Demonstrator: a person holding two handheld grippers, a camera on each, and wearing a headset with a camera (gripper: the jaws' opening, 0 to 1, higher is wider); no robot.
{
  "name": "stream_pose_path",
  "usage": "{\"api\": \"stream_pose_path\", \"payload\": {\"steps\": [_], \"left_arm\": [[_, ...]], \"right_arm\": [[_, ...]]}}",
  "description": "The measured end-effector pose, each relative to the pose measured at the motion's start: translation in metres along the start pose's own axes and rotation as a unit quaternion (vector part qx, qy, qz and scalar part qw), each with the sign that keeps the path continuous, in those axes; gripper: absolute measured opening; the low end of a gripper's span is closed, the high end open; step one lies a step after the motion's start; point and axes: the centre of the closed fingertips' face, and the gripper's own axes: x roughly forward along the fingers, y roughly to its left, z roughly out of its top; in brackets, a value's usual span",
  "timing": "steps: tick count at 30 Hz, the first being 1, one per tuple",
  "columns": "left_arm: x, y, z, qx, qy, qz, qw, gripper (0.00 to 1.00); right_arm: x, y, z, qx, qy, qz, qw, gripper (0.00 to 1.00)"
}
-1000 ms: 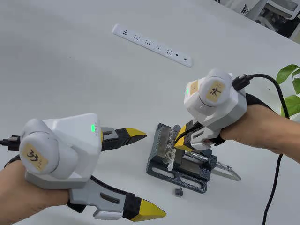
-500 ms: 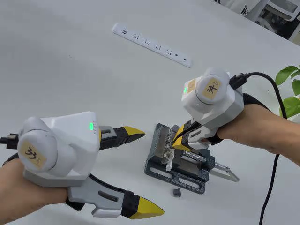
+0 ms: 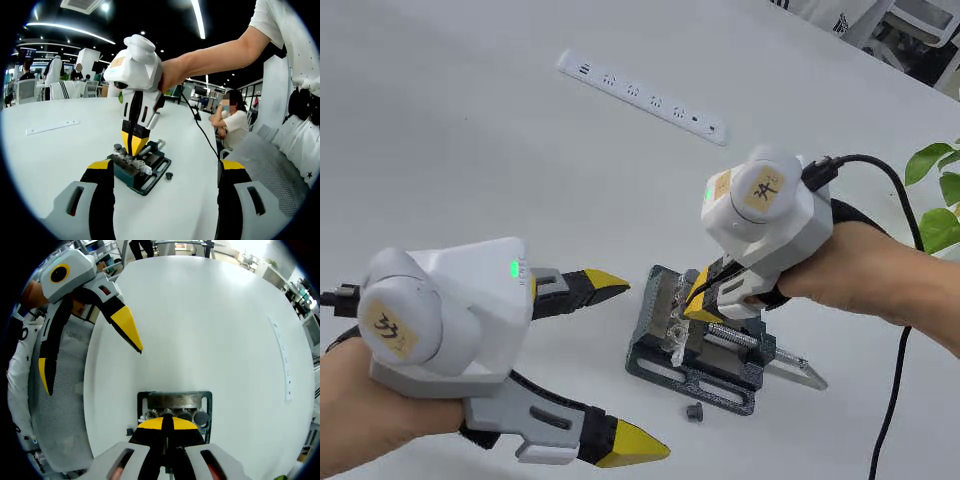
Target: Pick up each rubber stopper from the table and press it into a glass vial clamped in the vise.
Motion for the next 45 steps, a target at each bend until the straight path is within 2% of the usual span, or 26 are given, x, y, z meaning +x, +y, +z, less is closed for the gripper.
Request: {"api": "stream_pose_path", "payload": {"steps": [6,13,21,25,29,32,33,39,45], "left_arm": [[0.001,0.0,0.002,0.0,-0.001,0.0,1.0,0.84],[0.003,0.001,0.005,-0.001,-0.004,0.002,1.0,0.83],[0.001,0.002,0.004,0.0,-0.001,0.005,1.0,0.83],[0.001,0.0,0.004,0.001,0.003,0.007,1.0,0.83],[0.001,-0.003,0.006,0.004,0.008,0.007,0.9999,0.83],[-0.002,-0.005,0.007,0.007,0.013,0.007,0.9999,0.83],[-0.003,-0.005,0.007,0.008,0.015,0.008,0.9998,0.83],[-0.008,-0.007,0.009,0.01,0.018,0.017,0.9996,0.83],[-0.009,-0.008,0.011,0.01,0.019,0.022,0.9995,0.83]], "right_arm": [[0.001,0.001,0.001,-0.01,0.012,0.001,0.9999,0.0],[0.001,0.002,0.001,-0.035,0.017,-0.017,0.9991,0.0],[0.002,0.0,0.0,-0.05,0.022,-0.023,0.9982,0.0],[0.003,0.002,0.002,-0.069,0.033,-0.032,0.9966,0.0],[0.002,-0.001,0.001,-0.055,0.024,-0.028,0.9978,0.0],[0.001,-0.001,0.0,-0.06,0.021,-0.021,0.9978,0.0],[0.002,-0.001,0.0,-0.04,0.014,-0.016,0.999,0.0],[0.0,0.0,-0.001,-0.037,-0.007,-0.012,0.9992,0.0],[-0.001,0.002,-0.001,-0.034,-0.009,-0.015,0.9993,0.0]]}}
